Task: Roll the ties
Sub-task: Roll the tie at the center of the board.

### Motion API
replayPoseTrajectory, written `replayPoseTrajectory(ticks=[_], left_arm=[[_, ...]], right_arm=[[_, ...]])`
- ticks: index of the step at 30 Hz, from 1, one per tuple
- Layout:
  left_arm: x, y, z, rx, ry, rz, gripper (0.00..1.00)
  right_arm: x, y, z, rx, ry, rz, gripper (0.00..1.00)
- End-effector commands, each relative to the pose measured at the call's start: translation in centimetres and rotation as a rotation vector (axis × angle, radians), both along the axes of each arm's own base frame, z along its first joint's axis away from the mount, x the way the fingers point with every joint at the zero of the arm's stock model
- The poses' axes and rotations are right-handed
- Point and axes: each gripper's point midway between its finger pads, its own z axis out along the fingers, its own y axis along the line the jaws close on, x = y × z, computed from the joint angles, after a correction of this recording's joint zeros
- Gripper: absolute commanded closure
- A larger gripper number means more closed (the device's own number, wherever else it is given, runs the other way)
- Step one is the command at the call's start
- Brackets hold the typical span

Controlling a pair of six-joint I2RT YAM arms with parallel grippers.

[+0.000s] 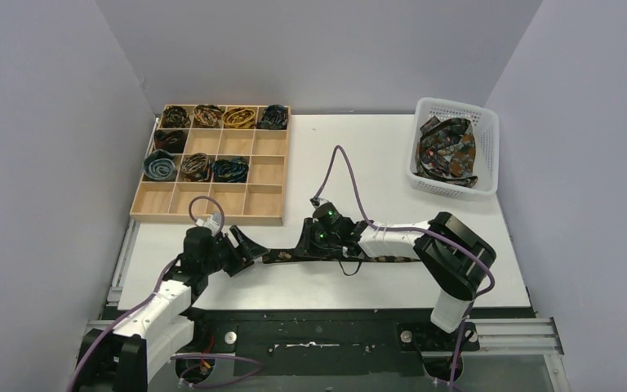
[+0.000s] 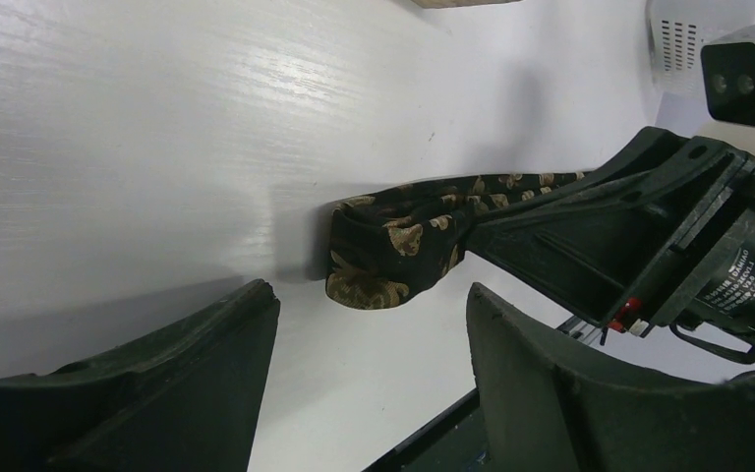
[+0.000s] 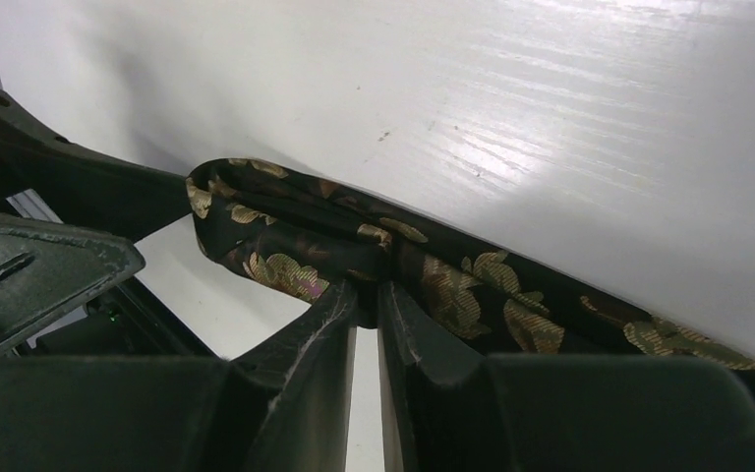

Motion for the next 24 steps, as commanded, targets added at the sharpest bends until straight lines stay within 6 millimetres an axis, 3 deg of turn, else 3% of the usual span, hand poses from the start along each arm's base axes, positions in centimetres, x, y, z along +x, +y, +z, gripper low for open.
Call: replayPoseTrajectory(ticks=[1,15,24], left_arm=[[0.6,-0.8,1.0,-0.040,-0.077,-0.052,0.33],[0.4,-1.6,-0.4,-0.056,-0.090,-0.123,0.34],[0.4,-1.6,-2.5,-0.009,-0.049,-0.162,0.46]], right_arm=[[0.3,0.4,-0.4,0.014,0.019,-0.011,0.85],[0.0,-0.4,-2.6,-0.026,0.081,-0.023,0.87],[-0.2,-0.3,-3.1,-0.016,0.105,-0.010,0.87]])
